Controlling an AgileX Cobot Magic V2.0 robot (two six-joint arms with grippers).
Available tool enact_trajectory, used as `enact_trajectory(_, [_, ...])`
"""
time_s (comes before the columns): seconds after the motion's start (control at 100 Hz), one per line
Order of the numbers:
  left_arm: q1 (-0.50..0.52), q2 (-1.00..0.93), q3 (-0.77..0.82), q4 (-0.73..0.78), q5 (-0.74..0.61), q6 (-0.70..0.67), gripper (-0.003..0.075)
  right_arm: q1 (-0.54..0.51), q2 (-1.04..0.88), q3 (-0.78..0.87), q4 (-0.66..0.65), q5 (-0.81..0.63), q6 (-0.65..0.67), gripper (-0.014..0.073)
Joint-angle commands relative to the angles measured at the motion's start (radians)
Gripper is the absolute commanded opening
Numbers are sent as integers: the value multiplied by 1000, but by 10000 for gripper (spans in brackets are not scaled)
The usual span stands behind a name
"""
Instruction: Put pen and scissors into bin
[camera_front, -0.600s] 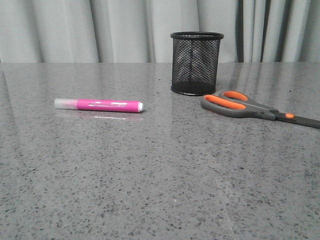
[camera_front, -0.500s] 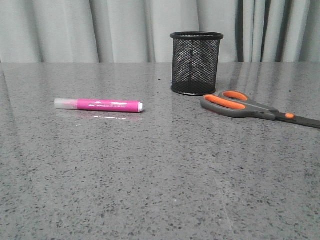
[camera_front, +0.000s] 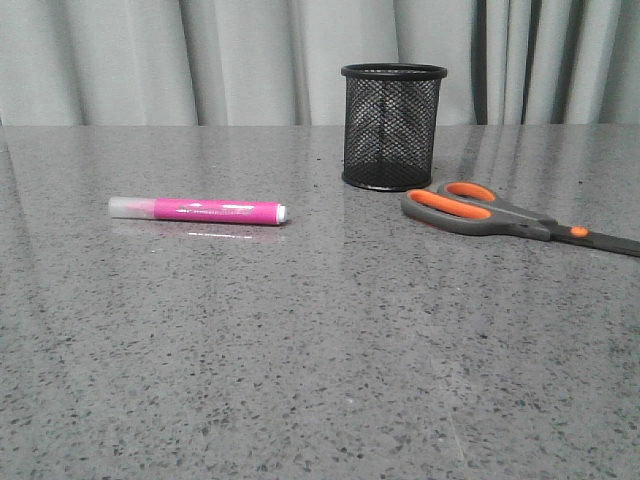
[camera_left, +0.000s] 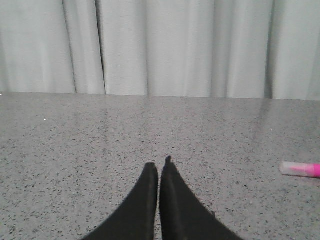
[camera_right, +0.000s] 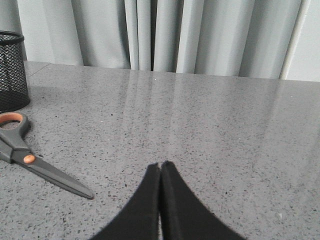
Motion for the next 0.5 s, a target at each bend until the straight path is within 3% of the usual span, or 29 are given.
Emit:
enact_trajectory(0.0, [-5, -32, 45, -8, -77, -12, -19, -7, -19, 14, -9, -74, -1, -76])
enact_trajectory(0.49, [-5, -32, 45, -11, -93, -12, -19, -7, -19, 14, -9, -99, -1, -76])
